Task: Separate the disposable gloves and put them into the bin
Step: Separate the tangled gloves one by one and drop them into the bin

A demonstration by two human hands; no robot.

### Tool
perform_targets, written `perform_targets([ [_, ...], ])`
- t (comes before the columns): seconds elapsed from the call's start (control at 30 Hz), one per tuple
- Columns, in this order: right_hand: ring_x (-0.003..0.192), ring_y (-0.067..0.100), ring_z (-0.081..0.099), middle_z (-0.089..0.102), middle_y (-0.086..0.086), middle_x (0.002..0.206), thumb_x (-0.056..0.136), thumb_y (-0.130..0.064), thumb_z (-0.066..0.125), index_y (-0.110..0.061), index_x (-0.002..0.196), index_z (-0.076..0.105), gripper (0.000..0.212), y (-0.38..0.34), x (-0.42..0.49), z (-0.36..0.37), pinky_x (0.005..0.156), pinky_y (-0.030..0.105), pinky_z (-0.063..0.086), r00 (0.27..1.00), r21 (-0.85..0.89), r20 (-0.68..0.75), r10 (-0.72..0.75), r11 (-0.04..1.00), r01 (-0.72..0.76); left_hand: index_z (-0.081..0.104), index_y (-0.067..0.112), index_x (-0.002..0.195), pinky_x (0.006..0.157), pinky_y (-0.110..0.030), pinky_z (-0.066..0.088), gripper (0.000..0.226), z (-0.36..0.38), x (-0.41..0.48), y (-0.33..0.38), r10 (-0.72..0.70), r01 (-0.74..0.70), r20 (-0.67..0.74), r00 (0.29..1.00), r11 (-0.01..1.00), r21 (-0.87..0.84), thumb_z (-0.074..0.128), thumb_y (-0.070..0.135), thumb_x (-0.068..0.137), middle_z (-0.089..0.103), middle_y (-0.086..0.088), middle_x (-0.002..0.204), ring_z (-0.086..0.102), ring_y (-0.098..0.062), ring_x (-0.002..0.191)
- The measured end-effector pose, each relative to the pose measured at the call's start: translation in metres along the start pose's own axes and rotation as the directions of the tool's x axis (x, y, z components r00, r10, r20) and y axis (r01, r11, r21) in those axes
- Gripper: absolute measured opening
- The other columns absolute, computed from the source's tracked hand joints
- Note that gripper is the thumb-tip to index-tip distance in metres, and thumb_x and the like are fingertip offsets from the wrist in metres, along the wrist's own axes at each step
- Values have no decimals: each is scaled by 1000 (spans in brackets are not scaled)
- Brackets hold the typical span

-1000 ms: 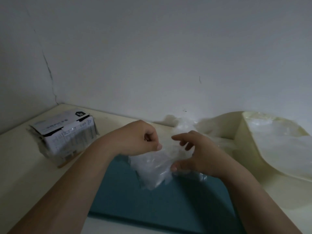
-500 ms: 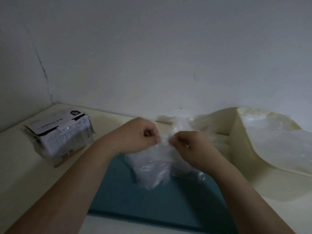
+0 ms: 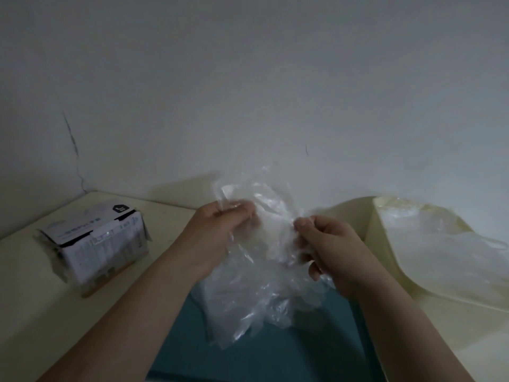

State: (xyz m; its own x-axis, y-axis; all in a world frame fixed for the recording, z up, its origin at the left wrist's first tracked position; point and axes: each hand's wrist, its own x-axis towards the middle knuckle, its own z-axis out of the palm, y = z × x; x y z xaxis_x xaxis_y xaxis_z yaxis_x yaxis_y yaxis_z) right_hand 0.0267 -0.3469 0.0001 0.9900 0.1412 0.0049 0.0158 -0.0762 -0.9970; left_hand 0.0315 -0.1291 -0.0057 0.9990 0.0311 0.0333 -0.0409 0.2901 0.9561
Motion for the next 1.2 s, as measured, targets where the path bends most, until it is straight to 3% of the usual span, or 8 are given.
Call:
perform_targets([
  [0.17, 52, 18, 69, 76, 3, 80, 106, -24, 56, -15, 107, 68, 15, -5, 2, -15, 41, 25, 46, 930, -344, -314, -190, 936, 75, 78, 10, 96, 52, -31, 58, 23, -19, 2, 17, 83, -83, -58, 995, 997, 7, 78, 25, 79, 67, -14, 78, 59, -29, 72],
  [0.27, 67, 16, 73, 75, -2, 86, 107, -35, 52, -17, 104, 70, 26, -10, -1, -13, 51, 21, 53, 890, -389, -329, -316, 904, 177, 81, 14, 97, 51, -24, 54, 27, -23, -2, 20, 94, -103, 57, 994, 976, 189, 76, 34, 81, 67, -14, 70, 55, -29, 69],
  [0.37, 92, 11, 74, 76, -7, 100, 96, -72, 44, -25, 104, 71, 54, -14, -3, -12, 82, 24, 58, 995, -223, -63, -77, 973, 62, 81, 11, 97, 45, -20, 44, 24, -15, -8, 18, 101, -161, 207, 973, 941, 299, 70, 32, 90, 53, -5, 53, 40, -12, 42],
  [0.47, 115, 26, 71, 75, 4, 122, 80, -90, 47, -21, 122, 72, 85, -11, -1, -15, 104, 44, 50, 944, -42, 302, 131, 991, -124, 80, 8, 103, 48, -25, 51, 18, -8, -9, 11, 100, -186, 260, 960, 925, 331, 72, 22, 94, 78, -7, 82, 47, -17, 46],
  [0.63, 68, 25, 62, 69, 12, 77, 94, -34, 73, -4, 88, 76, 30, 3, 5, -5, 70, 38, 52, 976, 109, 192, -104, 990, 84, 81, 12, 94, 50, -27, 52, 7, -1, -10, 1, 85, -155, 213, 973, 928, 339, 79, 17, 90, 77, -12, 80, 54, -22, 50],
  [0.73, 49, 16, 42, 56, 7, 57, 96, -23, 71, -6, 74, 72, 28, 7, 6, 0, 48, 25, 35, 990, 53, 9, -137, 989, 137, 69, 2, 87, 46, -25, 50, 32, 2, -10, 0, 68, -108, 142, 988, 947, 302, 86, 26, 73, 70, -10, 66, 56, -18, 49],
  [0.97, 42, 16, 41, 51, 9, 52, 103, -22, 63, 9, 81, 66, 38, 7, 9, -5, 42, 23, 36, 981, -129, -69, -181, 977, 171, 69, 12, 77, 44, -21, 47, 21, 1, -11, 3, -26, -12, 138, 990, 964, 265, 77, 27, 90, 56, -11, 61, 52, -16, 47],
  [1.2, 55, 19, 67, 76, 8, 72, 105, -23, 60, -12, 97, 76, 20, -1, 7, -9, 52, 26, 56, 939, -168, -270, -212, 971, 171, 72, 16, 75, 58, -26, 51, 28, -8, -13, 15, 28, -53, 99, 995, 964, 261, 69, 31, 98, 59, -1, 65, 54, -11, 57],
])
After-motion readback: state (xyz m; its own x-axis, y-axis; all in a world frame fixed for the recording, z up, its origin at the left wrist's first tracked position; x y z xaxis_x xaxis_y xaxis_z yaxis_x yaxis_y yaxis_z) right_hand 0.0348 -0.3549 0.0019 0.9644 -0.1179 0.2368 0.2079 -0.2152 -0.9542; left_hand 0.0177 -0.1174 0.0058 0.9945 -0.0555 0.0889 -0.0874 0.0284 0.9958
